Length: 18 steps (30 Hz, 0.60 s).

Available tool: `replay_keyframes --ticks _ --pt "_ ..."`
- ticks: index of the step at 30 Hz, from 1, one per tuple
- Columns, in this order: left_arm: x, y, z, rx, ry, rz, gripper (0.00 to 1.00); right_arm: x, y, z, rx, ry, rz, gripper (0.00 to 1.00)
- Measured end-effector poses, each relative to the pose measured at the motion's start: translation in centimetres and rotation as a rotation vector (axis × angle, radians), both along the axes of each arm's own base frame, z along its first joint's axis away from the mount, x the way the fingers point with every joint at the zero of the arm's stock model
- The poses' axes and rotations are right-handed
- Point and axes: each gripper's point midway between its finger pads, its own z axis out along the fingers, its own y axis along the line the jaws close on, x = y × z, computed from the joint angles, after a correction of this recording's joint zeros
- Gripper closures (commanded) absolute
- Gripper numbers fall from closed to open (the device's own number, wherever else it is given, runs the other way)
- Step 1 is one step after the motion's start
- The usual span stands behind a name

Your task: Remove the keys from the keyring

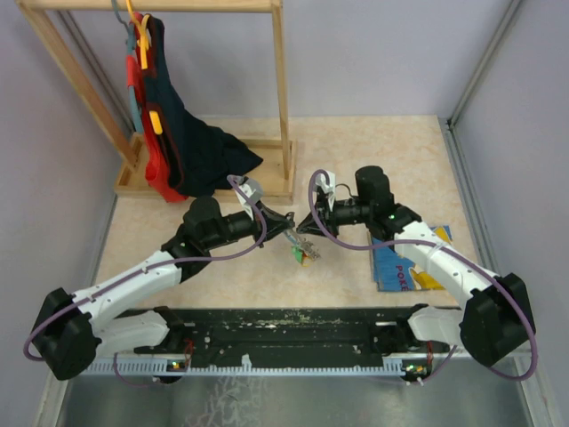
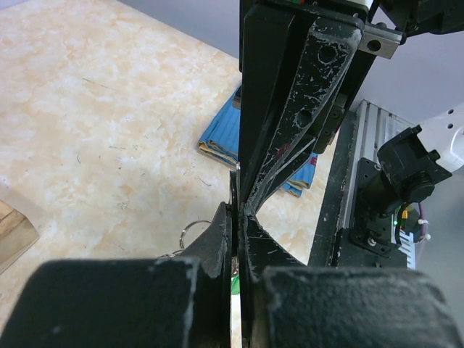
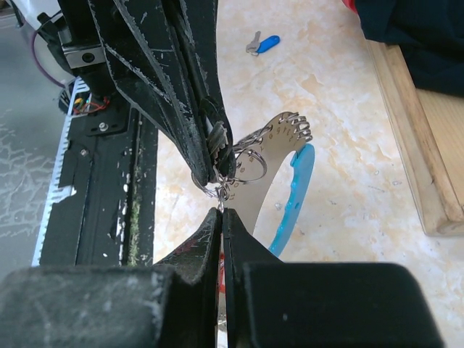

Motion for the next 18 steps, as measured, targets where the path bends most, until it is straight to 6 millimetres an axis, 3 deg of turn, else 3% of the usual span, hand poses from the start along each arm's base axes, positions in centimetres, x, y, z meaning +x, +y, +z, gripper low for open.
replay_keyframes --ticks 5,13,18 --pt "-0.20 -0.03 0.11 -0.002 -0.002 -0.010 1.00 -0.12 0.16 0.01 0.001 -0.007 0.008 1.00" --pt "-0.21 -0.47 0.29 -0.003 0.000 -0.032 1.00 -0.58 0.51 -0.11 -0.003 -0.039 0.038 0.89" --pt "-0.05 -0.90 0.28 -0.004 0.005 -0.044 1.00 -0.63 0.62 -0.36 -0.015 -0.056 0.040 0.88"
